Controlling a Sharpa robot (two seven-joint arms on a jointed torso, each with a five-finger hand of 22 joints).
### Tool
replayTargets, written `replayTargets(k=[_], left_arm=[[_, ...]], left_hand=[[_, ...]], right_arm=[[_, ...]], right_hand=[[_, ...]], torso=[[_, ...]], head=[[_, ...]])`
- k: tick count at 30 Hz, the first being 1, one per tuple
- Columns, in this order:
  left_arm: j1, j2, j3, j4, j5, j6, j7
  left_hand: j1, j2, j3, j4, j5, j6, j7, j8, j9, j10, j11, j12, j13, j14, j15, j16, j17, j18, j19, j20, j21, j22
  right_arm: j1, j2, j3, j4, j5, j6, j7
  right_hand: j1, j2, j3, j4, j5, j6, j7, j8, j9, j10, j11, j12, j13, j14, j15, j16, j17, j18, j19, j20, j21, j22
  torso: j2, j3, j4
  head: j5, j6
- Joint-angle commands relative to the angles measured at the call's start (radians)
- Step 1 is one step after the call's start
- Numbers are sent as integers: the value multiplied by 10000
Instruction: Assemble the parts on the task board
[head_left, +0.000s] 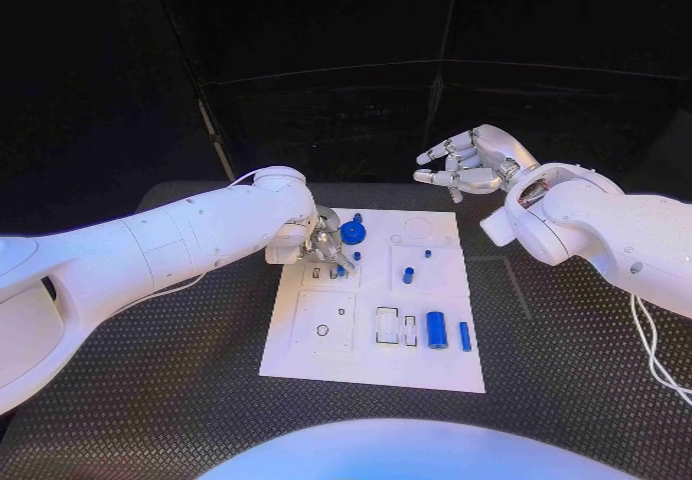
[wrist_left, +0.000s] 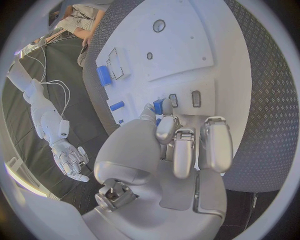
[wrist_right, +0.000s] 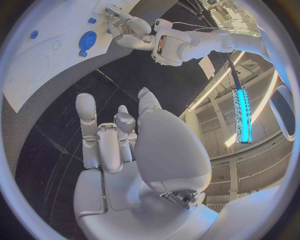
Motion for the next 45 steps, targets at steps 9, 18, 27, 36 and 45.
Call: replayTargets(k=[9,18,27,36,45], left_arm=[[9,-43,-2,22,141,39,-46],[2,-405,-2,390,656,-704,55],[-18,-1096,-6,1183,1061,-2189,174],[-154,-1682,-14,1956,812,-3023,229],[-361,-1696,-18,2105,64,-3039,199]], left_hand=[[809,-238,2069,-511,161,-197,17,-219,31,-114,-13,-192,-90,1054,-41,31,2633,-60,-80,-58,-70,12],[-666,-1957,6647,-897,187,-124,60,22,478,-19,1,-365,-269,1054,27,31,2633,-55,-51,-18,-108,114],[-1471,-2306,7973,-1391,236,-165,23,370,819,68,-20,-369,-299,1054,-29,31,2633,-83,26,-28,-70,250],[-1687,-2385,8321,-1583,272,-179,-6,499,926,105,-40,-349,-291,1054,-46,31,2633,-96,63,-41,-44,316],[-1750,-2398,8438,-1656,290,-187,-12,546,961,89,-46,-394,-352,1054,-52,31,2633,-94,62,-47,-50,315]], right_arm=[[20,40,5,-31,-25,202,-13],[19,52,0,-71,-25,288,-37],[18,45,-7,-110,-25,354,-58],[16,73,-18,-162,-25,427,-70],[14,95,-32,-186,-31,472,-73]], right_hand=[[1,109,-73,5,91,34,-40,30,-9,51,-49,-4,12,397,-48,-60,-10,50,-9,-39,-56,-12],[4,115,-82,8,106,36,-40,35,-8,58,-49,4,19,399,-49,-61,-10,51,-9,-40,-61,-17],[4,115,-82,8,106,36,-40,35,-8,58,-49,4,19,399,-49,-61,-10,51,-9,-40,-61,-17],[1,122,-92,16,127,37,-40,40,-8,59,-51,2,15,400,-49,-63,-9,52,-12,-41,-69,-28],[1,122,-92,16,127,37,-40,40,-8,59,-51,2,15,400,-49,-63,-9,52,-12,-41,-69,-28]], torso=[[0,-1,11],[0,-1,36],[-11,22,78],[-3,11,72],[-1,7,38]], head=[[6,-12],[29,4],[29,-10],[126,-65],[169,-139]])
